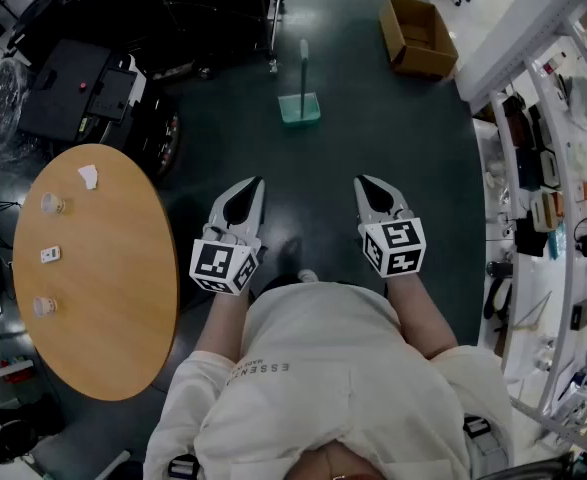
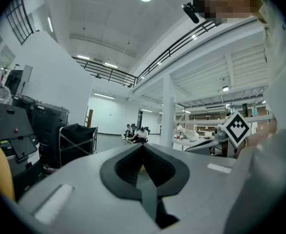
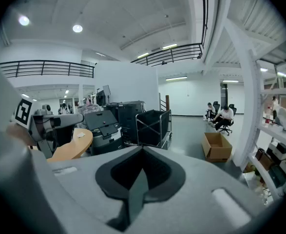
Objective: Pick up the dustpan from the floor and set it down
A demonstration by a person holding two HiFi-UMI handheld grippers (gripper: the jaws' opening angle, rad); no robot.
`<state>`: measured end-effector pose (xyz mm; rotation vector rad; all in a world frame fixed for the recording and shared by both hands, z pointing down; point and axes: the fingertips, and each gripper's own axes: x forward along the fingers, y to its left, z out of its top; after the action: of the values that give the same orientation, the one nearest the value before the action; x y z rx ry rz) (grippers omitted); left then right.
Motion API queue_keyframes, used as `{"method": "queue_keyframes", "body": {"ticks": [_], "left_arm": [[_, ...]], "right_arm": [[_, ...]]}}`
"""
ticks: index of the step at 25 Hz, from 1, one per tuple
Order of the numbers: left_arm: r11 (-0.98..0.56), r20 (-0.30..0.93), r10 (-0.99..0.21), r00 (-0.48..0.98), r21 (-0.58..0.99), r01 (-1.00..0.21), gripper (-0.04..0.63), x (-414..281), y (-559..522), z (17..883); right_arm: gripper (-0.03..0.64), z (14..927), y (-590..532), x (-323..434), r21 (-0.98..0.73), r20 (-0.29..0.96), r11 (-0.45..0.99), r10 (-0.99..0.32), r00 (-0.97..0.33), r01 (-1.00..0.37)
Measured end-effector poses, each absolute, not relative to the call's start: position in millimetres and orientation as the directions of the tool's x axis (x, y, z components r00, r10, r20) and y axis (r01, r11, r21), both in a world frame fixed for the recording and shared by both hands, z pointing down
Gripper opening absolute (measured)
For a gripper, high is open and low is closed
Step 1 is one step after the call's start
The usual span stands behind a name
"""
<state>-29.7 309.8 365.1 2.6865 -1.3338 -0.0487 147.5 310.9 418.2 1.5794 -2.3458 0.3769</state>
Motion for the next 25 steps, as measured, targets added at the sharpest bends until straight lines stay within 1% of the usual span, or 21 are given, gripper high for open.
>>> {"method": "queue_keyframes", "body": {"ticks": [9, 16, 21, 25], "left_arm": [[-0.595, 0.038, -0.797, 0.603, 0.124, -0.794, 0.018, -29, 311, 366], [-0.591, 0.043, -0.799, 0.600, 0.134, -0.796, 0.018, -26, 307, 366], [-0.567, 0.054, -0.814, 0.579, 0.144, -0.811, 0.018, -27, 304, 370], [-0.559, 0.074, -0.816, 0.573, 0.152, -0.815, 0.018, -31, 290, 377]], "right_arm": [[-0.009, 421, 313, 144, -0.061, 0.379, 0.379, -0.847, -0.372, -0.924], [-0.009, 420, 309, 158, -0.101, 0.373, 0.327, -0.863, -0.340, -0.940], [-0.009, 423, 306, 159, -0.101, 0.360, 0.353, -0.859, -0.365, -0.930], [-0.009, 434, 293, 159, -0.143, 0.364, 0.339, -0.856, -0.368, -0.930]]}}
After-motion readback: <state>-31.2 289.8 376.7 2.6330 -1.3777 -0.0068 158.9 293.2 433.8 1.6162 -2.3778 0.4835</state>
